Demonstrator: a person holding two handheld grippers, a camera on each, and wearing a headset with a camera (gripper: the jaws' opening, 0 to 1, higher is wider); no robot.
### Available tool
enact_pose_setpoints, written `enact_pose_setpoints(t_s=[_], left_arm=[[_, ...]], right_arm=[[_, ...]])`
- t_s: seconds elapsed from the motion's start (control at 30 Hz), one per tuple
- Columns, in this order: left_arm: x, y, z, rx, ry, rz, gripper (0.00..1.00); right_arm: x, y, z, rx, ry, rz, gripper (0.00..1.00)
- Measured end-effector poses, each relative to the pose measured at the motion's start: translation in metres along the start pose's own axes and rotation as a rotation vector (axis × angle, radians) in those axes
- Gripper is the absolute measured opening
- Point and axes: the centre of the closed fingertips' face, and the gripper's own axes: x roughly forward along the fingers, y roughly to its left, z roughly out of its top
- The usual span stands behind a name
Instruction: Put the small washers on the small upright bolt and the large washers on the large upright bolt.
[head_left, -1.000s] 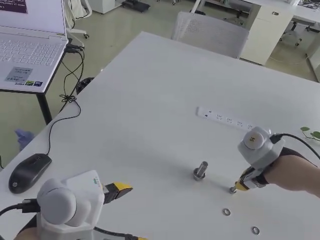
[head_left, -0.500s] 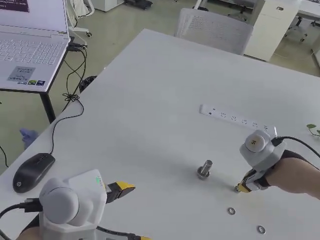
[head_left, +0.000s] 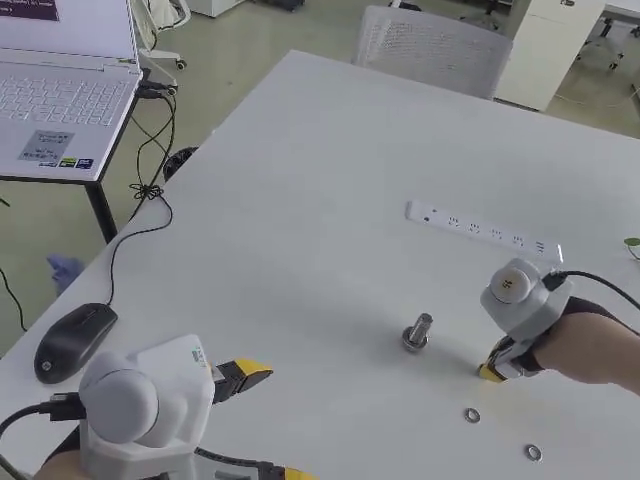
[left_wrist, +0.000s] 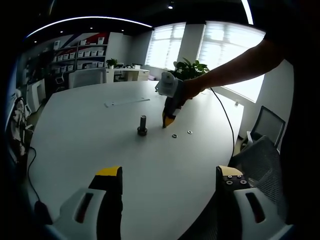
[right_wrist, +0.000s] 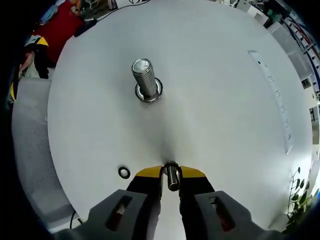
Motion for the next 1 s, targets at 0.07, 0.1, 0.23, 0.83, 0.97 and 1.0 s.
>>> enact_pose_setpoints(t_s=[0.07,0.1,0.23,0.83,0.97,1.0], left_arm=[[0.0008,0.0005,-0.0002,0.002,0.002,-0.001,0.76],[0.0011,0.0003,-0.0002,0.002,0.003,-0.003,0.76],[0.0022,-0.0004,-0.0004,0.002,0.004,-0.006,0.76],[0.0047,-0.0010,0.0003,0.001,0.008,-0.012,0.75],[0.0040,-0.0009,0.0001,0.002,0.007,-0.011,0.75],[0.0036,-0.0008,-0.0004,0.001,0.009,-0.009,0.75]], right_arm=[[0.0014,-0.0011,-0.0002,0.003,0.000,0.000,0.13],[0.0016,-0.0012,-0.0003,0.001,0.000,-0.001,0.13],[0.0009,-0.0017,0.0005,0.005,-0.004,-0.001,0.13],[0.0008,-0.0028,0.0004,0.000,-0.002,-0.003,0.14],[0.0009,-0.0020,0.0014,0.006,-0.009,0.002,0.15],[0.0010,-0.0022,0.0021,0.003,-0.013,0.003,0.16]])
